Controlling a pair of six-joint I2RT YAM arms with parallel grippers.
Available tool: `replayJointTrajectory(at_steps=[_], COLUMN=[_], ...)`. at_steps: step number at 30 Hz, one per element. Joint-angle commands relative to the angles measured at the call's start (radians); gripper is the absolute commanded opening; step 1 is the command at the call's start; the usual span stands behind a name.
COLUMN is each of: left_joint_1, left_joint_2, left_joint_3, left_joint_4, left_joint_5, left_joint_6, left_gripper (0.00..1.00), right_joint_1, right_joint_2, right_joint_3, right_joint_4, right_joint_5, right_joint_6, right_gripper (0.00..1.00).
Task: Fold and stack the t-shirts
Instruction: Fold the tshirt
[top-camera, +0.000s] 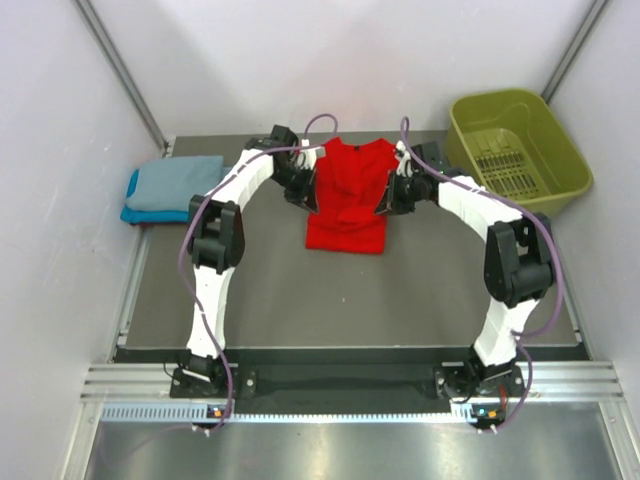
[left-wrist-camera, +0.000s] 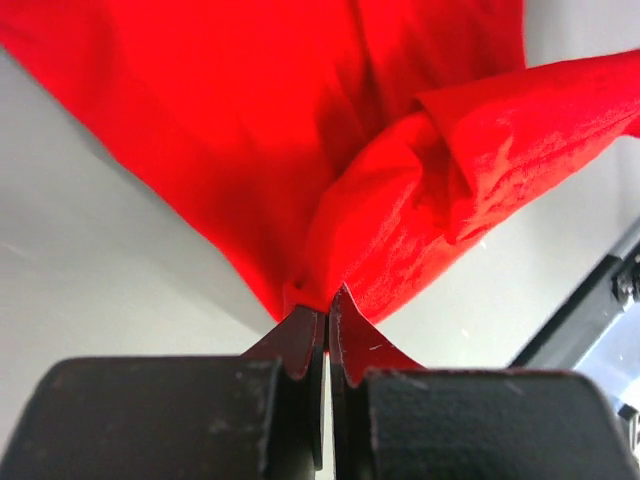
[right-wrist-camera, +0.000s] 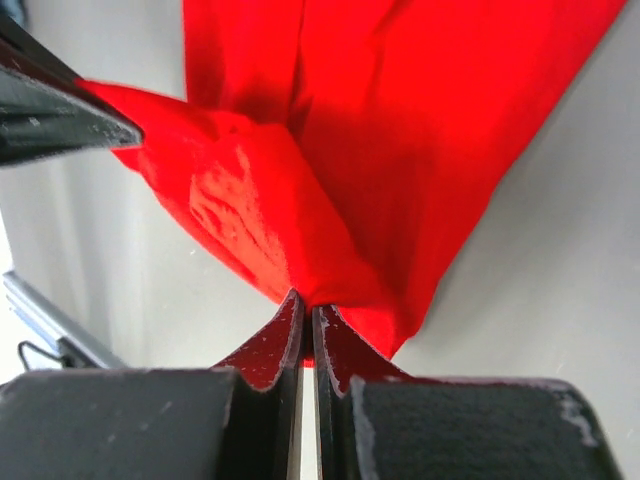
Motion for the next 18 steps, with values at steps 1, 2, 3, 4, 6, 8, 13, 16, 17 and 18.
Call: replayJointTrajectory(at_steps=[1, 2, 3, 4, 6, 8, 13, 16, 17, 18], left_joint_1=[0.029, 0.032, 0.033, 0.037, 0.04, 0.041, 0.041, 0.041, 0.041, 0.043], left_joint_2=[0.051, 0.073, 0.084, 0.093, 0.127, 0.157, 0.183, 0.194, 0.197, 0.203], left_joint_3=[0.102, 0.132, 0.149, 0.166, 0.22, 0.259, 0.275, 0.275, 0.275, 0.277], left_joint_4=[-0.04, -0.039, -0.038, -0.038, -0.034, -0.029, 0.001, 0.008, 0.015, 0.021], left_joint_5=[0.033, 0.034, 0.034, 0.036, 0.031, 0.031, 0.026, 0.02, 0.014, 0.008], left_joint_6=[0.017, 0.017, 0.017, 0.017, 0.012, 0.002, -0.018, -0.021, -0.02, -0.021], left_gripper=[0.0, 0.0, 0.0, 0.0, 0.0, 0.0, 0.0, 0.0, 0.0, 0.0], right_joint_1=[-0.017, -0.019, -0.028, -0.031, -0.04, -0.047, -0.06, -0.062, -0.063, -0.063], right_joint_2=[0.051, 0.064, 0.075, 0.097, 0.121, 0.153, 0.205, 0.228, 0.234, 0.24], right_joint_3=[0.067, 0.078, 0.085, 0.104, 0.124, 0.154, 0.216, 0.237, 0.239, 0.242], right_joint_4=[0.039, 0.039, 0.039, 0.039, 0.038, 0.036, 0.042, 0.047, 0.054, 0.057], right_joint_5=[0.017, 0.02, 0.019, 0.022, 0.028, 0.029, 0.043, 0.049, 0.051, 0.052], right_joint_6=[-0.031, -0.031, -0.031, -0.034, -0.042, -0.045, -0.051, -0.055, -0.057, -0.059], right_gripper=[0.0, 0.0, 0.0, 0.0, 0.0, 0.0, 0.0, 0.0, 0.0, 0.0])
